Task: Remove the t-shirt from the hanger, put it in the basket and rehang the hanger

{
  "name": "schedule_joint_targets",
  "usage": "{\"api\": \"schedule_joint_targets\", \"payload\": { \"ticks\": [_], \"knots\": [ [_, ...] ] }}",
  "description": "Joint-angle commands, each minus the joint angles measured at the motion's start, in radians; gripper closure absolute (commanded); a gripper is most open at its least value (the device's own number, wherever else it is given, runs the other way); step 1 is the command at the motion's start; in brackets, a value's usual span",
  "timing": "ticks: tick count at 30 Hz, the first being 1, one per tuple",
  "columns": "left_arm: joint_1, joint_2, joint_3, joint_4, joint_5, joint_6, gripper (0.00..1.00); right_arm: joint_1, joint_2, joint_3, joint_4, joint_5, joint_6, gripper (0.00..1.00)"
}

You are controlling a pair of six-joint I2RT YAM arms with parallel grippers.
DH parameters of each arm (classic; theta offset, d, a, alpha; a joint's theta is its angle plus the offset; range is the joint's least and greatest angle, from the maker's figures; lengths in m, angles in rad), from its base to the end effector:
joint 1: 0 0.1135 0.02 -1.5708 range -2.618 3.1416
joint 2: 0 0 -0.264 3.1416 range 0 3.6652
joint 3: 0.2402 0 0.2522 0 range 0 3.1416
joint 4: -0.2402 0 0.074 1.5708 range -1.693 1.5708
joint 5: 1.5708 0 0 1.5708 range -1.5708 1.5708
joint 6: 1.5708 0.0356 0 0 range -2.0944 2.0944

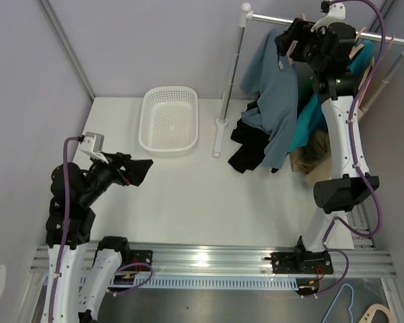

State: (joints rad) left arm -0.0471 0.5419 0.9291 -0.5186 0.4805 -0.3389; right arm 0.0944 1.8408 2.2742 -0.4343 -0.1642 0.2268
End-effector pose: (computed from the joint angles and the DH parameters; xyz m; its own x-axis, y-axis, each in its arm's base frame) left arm 0.1018 -0.0213 0.3839 -0.2895 -0.2815 -0.9149 0.4276 0.8171 -0.3867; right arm 0.3943 0.0432 0.5252 -0.0584 0.2173 -0.9744 -0.2490 0.9420 0.2250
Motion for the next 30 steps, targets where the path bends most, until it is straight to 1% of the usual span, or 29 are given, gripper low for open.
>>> {"api": "schedule_joint_targets", "payload": {
  "ticks": [1,4,7,10,11,13,14,15,16,19,21,23,24,28,30],
  "knots": [
    [0.007,-0.007,-0.003,0.022,0.001,0.014,0.01,-0.002,0.006,0.038,0.063,0.014,-0.023,0.18],
    [0.007,-0.003,-0.003,0.025,0.003,0.012,0.01,-0.004,0.014,0.038,0.092,0.008,-0.027,0.18],
    [0.007,-0.003,-0.004,0.023,0.004,0.012,0.00,0.001,0.024,0.041,0.112,0.011,-0.030,0.23],
    [0.007,-0.002,-0.004,0.023,0.004,0.012,0.00,0.004,0.055,0.064,0.112,0.020,-0.033,0.35],
    [0.007,-0.002,-0.004,0.023,0.004,0.012,0.00,0.007,0.075,0.085,0.109,0.028,-0.040,0.41],
    [0.007,0.001,-0.004,0.023,0.003,0.012,0.00,0.011,0.092,0.097,0.108,0.043,-0.049,0.47],
    [0.007,0.001,-0.004,0.022,0.001,0.012,0.00,0.014,0.094,0.082,0.115,0.060,-0.064,0.51],
    [0.007,0.001,-0.004,0.022,-0.002,0.011,0.00,0.025,0.086,0.064,0.130,0.077,-0.073,0.53],
    [0.007,0.003,-0.006,0.020,-0.003,0.011,0.00,0.033,0.081,0.045,0.162,0.109,-0.086,0.57],
    [0.007,0.004,-0.004,0.020,-0.006,0.012,0.00,0.057,0.090,0.033,0.166,0.158,-0.122,0.58],
    [0.007,0.004,-0.004,0.019,-0.008,0.009,0.00,0.068,0.101,0.044,0.152,0.198,-0.144,0.54],
    [0.007,0.006,-0.004,0.019,-0.008,0.009,0.01,0.082,0.101,0.035,0.149,0.227,-0.158,0.53],
    [0.007,0.004,-0.006,0.019,-0.008,0.009,0.01,0.087,0.098,0.028,0.152,0.239,-0.173,0.53],
    [0.007,0.006,-0.006,0.019,-0.006,0.009,0.01,0.097,0.100,0.010,0.163,0.276,-0.195,0.62],
    [0.007,0.003,-0.006,0.019,-0.008,0.009,0.01,0.100,0.101,0.007,0.163,0.302,-0.202,0.62]
  ]
}}
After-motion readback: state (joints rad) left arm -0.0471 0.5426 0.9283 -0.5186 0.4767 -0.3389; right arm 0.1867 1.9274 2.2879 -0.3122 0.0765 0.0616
